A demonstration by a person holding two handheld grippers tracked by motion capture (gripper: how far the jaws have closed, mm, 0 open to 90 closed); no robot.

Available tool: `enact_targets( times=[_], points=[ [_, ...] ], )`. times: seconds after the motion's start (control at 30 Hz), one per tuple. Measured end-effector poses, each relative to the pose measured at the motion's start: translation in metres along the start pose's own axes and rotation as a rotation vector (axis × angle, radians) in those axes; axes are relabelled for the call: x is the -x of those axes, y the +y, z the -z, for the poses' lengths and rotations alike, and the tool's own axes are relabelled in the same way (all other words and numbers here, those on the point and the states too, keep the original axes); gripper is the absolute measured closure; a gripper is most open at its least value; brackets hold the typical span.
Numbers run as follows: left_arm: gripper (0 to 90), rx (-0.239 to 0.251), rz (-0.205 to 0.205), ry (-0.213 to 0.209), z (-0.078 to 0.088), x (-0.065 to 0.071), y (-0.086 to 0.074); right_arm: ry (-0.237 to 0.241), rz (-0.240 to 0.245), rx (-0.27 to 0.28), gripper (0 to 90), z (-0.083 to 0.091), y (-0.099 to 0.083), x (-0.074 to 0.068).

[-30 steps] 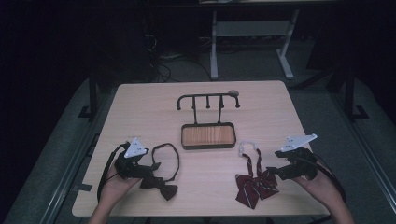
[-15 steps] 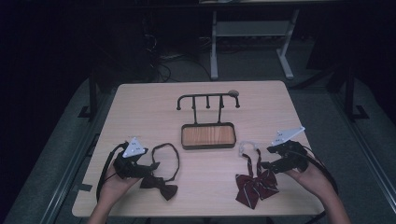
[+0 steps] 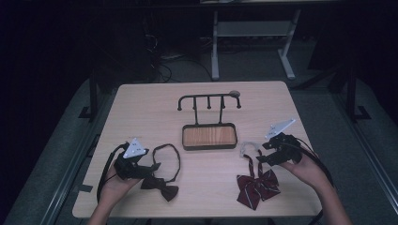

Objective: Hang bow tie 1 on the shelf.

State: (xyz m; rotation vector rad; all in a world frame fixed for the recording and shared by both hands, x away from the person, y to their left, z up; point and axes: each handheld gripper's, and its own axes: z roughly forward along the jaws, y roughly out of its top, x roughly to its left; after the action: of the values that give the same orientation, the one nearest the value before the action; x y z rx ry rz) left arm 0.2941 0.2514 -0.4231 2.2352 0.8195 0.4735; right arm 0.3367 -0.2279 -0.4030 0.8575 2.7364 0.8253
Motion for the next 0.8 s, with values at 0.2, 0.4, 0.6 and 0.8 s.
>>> enact_targets(
  times=[0.2, 0.4, 0.6, 0.8],
  points=[
    [29.7, 0.009, 0.009, -0.009, 0.001, 0.000, 0.000, -0.003, 0.000, -0.014, 41.2, -0.004, 0.007, 0.004],
    [29.7, 0.009, 0.009, -0.010, 0.001, -0.001, 0.000, -0.002, 0.004, -0.035, 42.3, -0.010, 0.012, 0.004],
    [29.7, 0.019, 0.023, -0.019, 0.002, 0.000, 0.000, 0.010, 0.011, -0.059, 46.4, -0.015, 0.019, 0.011],
    [29.7, 0.027, 0.036, -0.020, 0.002, -0.001, 0.000, 0.012, -0.010, -0.077, 48.7, -0.024, 0.024, 0.019]
  ],
)
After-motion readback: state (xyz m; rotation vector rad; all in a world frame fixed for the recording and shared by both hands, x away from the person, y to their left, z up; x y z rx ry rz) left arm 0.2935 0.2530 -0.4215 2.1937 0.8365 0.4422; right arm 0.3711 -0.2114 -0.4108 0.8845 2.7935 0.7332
